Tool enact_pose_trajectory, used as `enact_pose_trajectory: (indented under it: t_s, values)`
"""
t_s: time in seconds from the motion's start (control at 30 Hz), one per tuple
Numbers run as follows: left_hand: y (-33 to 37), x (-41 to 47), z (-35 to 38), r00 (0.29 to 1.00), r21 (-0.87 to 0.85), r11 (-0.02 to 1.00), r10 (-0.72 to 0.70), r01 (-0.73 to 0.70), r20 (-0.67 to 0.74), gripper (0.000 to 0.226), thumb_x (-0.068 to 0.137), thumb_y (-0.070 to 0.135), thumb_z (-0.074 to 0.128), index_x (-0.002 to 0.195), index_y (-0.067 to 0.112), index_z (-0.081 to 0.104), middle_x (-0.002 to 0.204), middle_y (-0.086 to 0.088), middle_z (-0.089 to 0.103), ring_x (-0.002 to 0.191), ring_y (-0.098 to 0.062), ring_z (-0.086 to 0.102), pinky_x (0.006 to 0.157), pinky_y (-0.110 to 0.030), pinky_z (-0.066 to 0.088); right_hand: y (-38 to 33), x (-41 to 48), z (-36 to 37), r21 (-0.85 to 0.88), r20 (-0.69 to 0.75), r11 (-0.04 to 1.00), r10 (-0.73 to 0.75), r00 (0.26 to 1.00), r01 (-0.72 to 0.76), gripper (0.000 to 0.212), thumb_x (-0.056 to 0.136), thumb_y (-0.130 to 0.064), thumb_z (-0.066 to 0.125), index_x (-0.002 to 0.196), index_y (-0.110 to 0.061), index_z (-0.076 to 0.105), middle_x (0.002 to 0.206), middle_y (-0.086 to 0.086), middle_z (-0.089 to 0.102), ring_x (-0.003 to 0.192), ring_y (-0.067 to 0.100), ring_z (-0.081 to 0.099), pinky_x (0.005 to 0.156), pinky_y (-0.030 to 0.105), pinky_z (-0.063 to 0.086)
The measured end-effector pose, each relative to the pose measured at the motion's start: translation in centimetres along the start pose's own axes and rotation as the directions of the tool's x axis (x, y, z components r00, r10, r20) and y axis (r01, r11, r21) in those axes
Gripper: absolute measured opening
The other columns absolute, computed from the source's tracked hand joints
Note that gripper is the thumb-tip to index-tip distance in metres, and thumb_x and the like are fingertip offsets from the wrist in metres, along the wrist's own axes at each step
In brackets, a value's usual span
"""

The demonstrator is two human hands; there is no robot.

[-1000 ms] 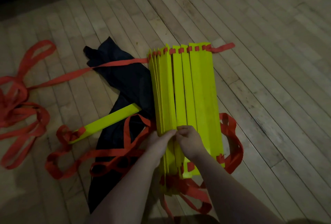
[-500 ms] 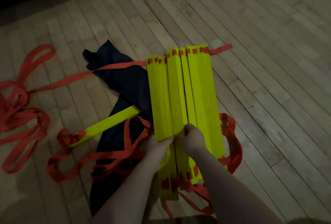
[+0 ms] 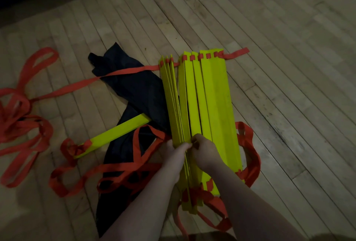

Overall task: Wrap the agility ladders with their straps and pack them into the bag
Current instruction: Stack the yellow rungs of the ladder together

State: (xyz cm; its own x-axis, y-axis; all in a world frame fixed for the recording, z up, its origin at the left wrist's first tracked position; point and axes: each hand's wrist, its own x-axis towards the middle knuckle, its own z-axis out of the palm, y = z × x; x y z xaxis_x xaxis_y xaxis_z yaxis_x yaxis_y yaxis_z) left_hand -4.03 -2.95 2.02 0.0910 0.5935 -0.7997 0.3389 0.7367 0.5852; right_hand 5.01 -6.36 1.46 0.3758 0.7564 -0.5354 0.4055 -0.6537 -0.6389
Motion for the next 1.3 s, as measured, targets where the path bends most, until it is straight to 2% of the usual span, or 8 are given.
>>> enact_pose_trajectory:
  t_s: [0.13,0.23,0.4,0.57,0.8,1.03,1.17,1.3]
  values:
    - [0.0,-0.1,0.2,1.000,0.044,0.999,-0.007,0.006,0.030,0.061,0.093,0.024,0.055,0.147,0.016,0.026,0.142,-0.007,0.038,0.127,-0.026,0.040,0.088,-0.027,0.032,0.1,-0.2,-0.1,0.078,0.092,0.996,-0.038,0.995,0.031,0.028,0.083,0.002,0.047,0.101,-0.003,0.068,0.093,0.016,0.067,0.083,0.026,0.058,0.067,0.030,0.043]
    - [0.0,-0.1,0.5,1.000,0.080,0.997,-0.012,0.011,0.008,0.043,0.092,0.020,0.055,0.133,0.014,0.043,0.099,0.003,0.051,0.083,-0.012,0.050,0.067,-0.025,0.040,0.1,-0.1,-0.8,0.160,0.094,0.987,-0.005,0.996,-0.011,0.035,0.081,0.006,0.048,0.105,-0.002,0.071,0.105,0.013,0.069,0.100,0.025,0.060,0.082,0.031,0.048]
    - [0.0,0.2,1.3,0.998,0.137,0.989,-0.057,0.055,0.006,0.057,0.078,0.025,0.067,0.127,0.010,0.043,0.117,-0.010,0.056,0.101,-0.028,0.057,0.082,-0.035,0.049,0.5,0.8,-1.1,0.287,0.018,0.950,0.120,0.993,-0.120,0.032,0.075,0.011,0.044,0.067,-0.014,0.064,0.067,0.006,0.058,0.068,0.025,0.053,0.062,0.035,0.041]
    - [0.4,0.1,1.3,0.981,0.253,0.968,0.051,-0.001,-0.189,0.044,0.075,0.015,0.064,0.116,0.003,0.051,0.112,-0.014,0.057,0.097,-0.032,0.057,0.076,-0.036,0.048,0.3,1.1,-1.0,0.152,-0.098,0.982,0.126,0.987,-0.110,0.022,0.090,-0.010,0.051,0.108,-0.002,0.061,0.106,0.017,0.064,0.098,0.034,0.058,0.067,0.027,0.036]
    - [0.3,-1.3,0.8,0.988,0.268,0.961,0.101,-0.067,-0.116,0.051,0.067,0.041,0.056,0.108,0.010,0.059,0.107,-0.012,0.060,0.086,-0.026,0.058,0.070,-0.035,0.048,-1.7,1.0,0.2,0.266,0.111,0.949,0.146,0.983,-0.171,0.030,0.097,-0.028,0.044,0.105,-0.003,0.059,0.097,0.008,0.054,0.104,0.032,0.056,0.085,0.039,0.046]
    - [0.4,-1.1,0.8,0.987,0.342,0.935,0.134,-0.097,-0.088,0.043,0.075,0.015,0.072,0.110,0.007,0.050,0.092,0.000,0.048,0.085,-0.020,0.051,0.068,-0.025,0.036,-0.3,0.4,-1.4,0.485,0.236,0.826,0.194,0.952,-0.288,0.021,0.093,-0.016,0.048,0.075,-0.019,0.058,0.075,-0.001,0.058,0.067,0.013,0.055,0.067,0.026,0.047]
    - [1.2,-1.6,1.0,0.997,0.228,0.973,0.047,-0.032,-0.062,0.022,0.078,0.008,0.061,0.099,0.004,0.057,0.083,-0.008,0.056,0.063,-0.014,0.047,0.050,-0.026,0.033,-1.1,1.1,-1.7,0.341,0.019,0.920,0.200,0.980,-0.195,0.024,0.090,-0.010,0.049,0.068,-0.008,0.057,0.069,0.007,0.054,0.066,0.022,0.049,0.057,0.031,0.038]
    - [1.9,-2.8,0.4,0.999,0.080,0.996,0.031,-0.032,0.009,0.019,0.071,0.005,0.057,0.090,0.002,0.058,0.070,-0.003,0.047,0.059,-0.014,0.043,0.049,-0.022,0.031,-1.5,1.6,-1.7,0.134,-0.131,0.965,0.244,0.961,-0.227,0.024,0.092,-0.018,0.047,0.103,0.003,0.054,0.088,0.011,0.052,0.077,0.025,0.044,0.060,0.030,0.029]
